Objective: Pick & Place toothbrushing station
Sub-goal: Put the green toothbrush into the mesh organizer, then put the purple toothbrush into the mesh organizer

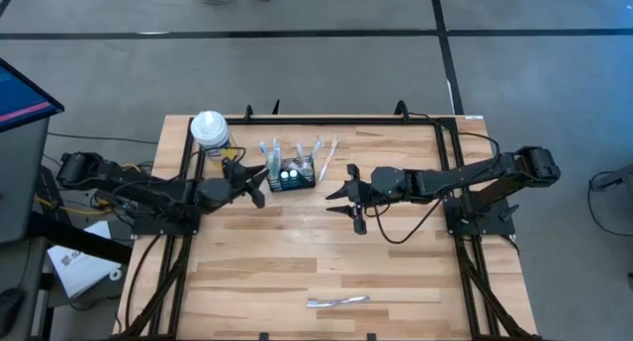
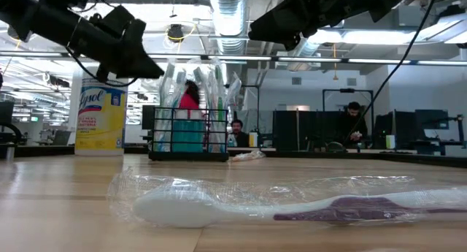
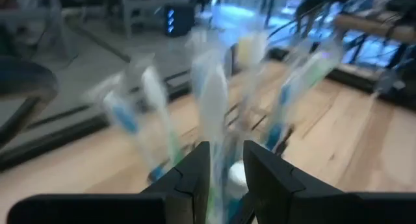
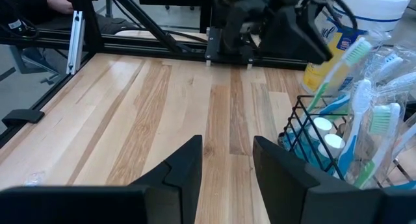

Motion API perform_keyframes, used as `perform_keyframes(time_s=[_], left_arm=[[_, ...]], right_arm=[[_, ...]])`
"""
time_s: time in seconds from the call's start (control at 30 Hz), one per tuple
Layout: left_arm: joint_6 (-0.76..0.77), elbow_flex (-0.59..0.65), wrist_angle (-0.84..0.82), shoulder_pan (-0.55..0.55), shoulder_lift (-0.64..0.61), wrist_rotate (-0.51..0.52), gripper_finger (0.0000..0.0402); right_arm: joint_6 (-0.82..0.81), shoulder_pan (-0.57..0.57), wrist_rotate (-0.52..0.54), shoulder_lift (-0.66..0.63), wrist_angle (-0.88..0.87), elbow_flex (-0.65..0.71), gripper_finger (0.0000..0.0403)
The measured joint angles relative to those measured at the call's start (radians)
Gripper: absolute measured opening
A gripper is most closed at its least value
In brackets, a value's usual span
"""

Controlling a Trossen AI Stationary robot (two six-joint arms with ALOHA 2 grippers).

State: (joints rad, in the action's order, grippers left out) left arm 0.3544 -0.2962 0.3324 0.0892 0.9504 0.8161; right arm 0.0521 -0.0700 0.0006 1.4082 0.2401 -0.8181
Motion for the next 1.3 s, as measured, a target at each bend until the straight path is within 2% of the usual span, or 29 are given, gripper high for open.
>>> perform_keyframes(time_s=[0.13, 0.4, 0.57, 0.7, 0.83, 1.0, 1.17, 1.3], left_arm=[[0.067, 0.001, -0.071, -0.013, -0.007, 0.008, 0.0088], [0.022, 0.001, -0.071, 0.039, -0.069, 0.006, 0.0088], [0.018, 0.001, -0.073, 0.083, -0.090, -0.058, 0.0086], [0.017, 0.001, -0.072, 0.111, -0.069, -0.148, 0.0079], [0.019, 0.001, -0.071, 0.132, -0.058, -0.196, 0.0072], [0.020, 0.001, -0.064, 0.157, -0.058, -0.222, 0.0071], [0.020, 0.001, -0.054, 0.168, -0.058, -0.222, 0.0071], [0.020, 0.001, -0.049, 0.168, -0.058, -0.222, 0.0071]], right_arm=[[-0.016, -0.001, 0.000, 0.000, 0.000, 0.000, 0.0127], [-0.034, 0.000, 0.000, 0.000, 0.000, 0.000, 0.0127], [-0.034, 0.000, 0.000, 0.000, 0.000, 0.000, 0.0127], [-0.034, -0.001, 0.000, 0.000, 0.000, 0.000, 0.0127], [-0.035, -0.012, -0.001, 0.000, 0.000, 0.000, 0.0127], [-0.044, -0.047, -0.004, 0.000, -0.063, 0.000, 0.0127], [-0.163, -0.090, -0.009, 0.000, -0.119, 0.000, 0.0127], [-0.187, -0.128, -0.031, 0.000, -0.152, 0.000, 0.0127]])
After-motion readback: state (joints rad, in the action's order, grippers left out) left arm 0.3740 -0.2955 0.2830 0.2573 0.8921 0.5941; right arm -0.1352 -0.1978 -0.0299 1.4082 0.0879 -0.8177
